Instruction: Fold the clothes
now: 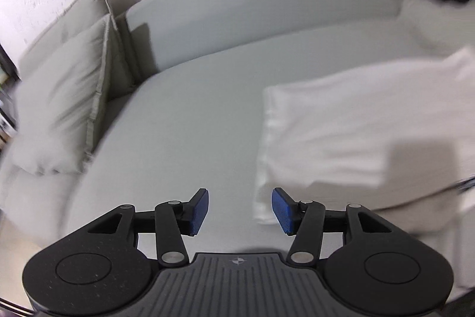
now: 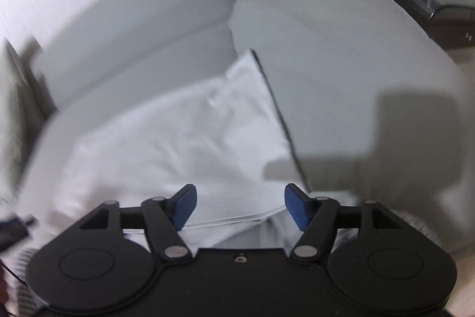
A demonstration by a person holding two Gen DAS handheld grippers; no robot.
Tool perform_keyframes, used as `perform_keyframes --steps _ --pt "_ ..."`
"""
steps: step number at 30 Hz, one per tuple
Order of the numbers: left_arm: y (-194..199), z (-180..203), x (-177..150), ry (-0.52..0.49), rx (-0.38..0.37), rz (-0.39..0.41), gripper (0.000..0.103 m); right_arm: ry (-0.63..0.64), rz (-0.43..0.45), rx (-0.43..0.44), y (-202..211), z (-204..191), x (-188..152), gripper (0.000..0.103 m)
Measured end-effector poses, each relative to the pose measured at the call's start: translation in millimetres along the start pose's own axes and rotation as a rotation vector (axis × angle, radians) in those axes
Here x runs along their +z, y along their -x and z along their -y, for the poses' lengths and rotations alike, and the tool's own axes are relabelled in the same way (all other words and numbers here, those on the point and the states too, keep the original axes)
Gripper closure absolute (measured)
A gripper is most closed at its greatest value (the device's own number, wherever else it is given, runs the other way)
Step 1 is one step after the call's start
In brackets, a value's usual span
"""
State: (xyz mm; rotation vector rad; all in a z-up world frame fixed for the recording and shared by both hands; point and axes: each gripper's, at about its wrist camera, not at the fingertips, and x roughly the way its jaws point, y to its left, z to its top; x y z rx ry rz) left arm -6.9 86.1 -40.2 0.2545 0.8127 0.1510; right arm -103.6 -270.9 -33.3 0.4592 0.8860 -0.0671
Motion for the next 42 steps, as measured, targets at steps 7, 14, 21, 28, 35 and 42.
perform_keyframes --steps 7,14,21,28,35,42 --pt "-1 51 -4 -0.046 -0.113 0.036 0.050 0.130 0.010 0.072 -22 -37 -17 0.089" --pt "-39 85 12 -0.084 -0.066 -0.005 0.050 0.343 0.000 0.089 -67 -88 -23 0.089" --pt "-19 48 -16 -0.071 -0.095 -0.100 0.049 0.349 -0.106 -0.027 -53 -63 -38 0.089" --pt "18 9 -35 0.080 -0.159 -0.038 0.049 0.215 -0.094 0.014 -5 -22 -55 0.073" --pt "18 24 -13 0.052 -0.151 0.039 0.049 0.046 -0.035 0.056 -4 0 -47 0.085" --pt "-3 67 11 -0.024 -0.189 0.054 0.048 0.057 -0.031 0.080 -28 -14 -31 0.084"
